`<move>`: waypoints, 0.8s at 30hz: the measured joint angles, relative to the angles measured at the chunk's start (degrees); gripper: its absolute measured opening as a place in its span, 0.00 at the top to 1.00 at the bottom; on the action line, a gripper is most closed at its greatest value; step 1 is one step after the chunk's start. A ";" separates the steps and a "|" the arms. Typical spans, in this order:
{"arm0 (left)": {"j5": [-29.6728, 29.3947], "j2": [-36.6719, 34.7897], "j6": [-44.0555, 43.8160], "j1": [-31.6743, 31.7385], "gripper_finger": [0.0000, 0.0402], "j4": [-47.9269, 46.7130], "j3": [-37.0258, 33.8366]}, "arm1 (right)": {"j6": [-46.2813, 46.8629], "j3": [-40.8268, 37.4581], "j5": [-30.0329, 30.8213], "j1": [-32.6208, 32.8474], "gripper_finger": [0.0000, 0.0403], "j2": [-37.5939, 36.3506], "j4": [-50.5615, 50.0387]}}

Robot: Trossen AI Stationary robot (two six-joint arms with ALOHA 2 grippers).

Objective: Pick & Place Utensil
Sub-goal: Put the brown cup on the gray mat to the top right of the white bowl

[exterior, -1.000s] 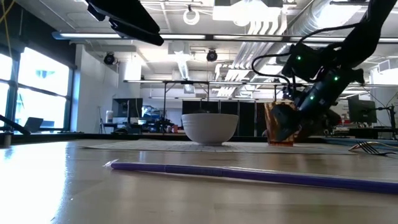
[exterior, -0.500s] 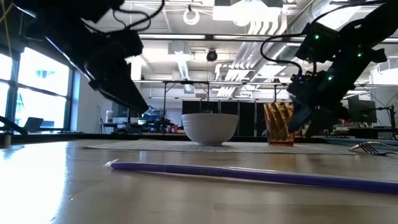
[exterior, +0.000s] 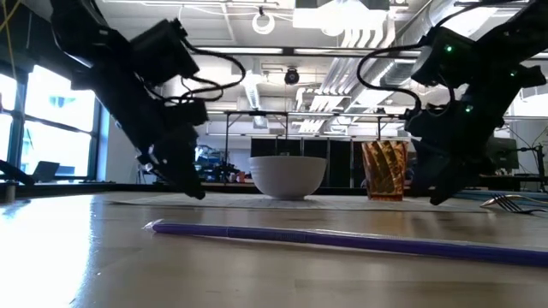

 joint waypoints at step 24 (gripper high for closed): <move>-0.27 -0.93 1.87 1.98 0.45 -3.85 2.59 | -5.12 22.26 9.02 1.55 0.12 -1.92 -29.04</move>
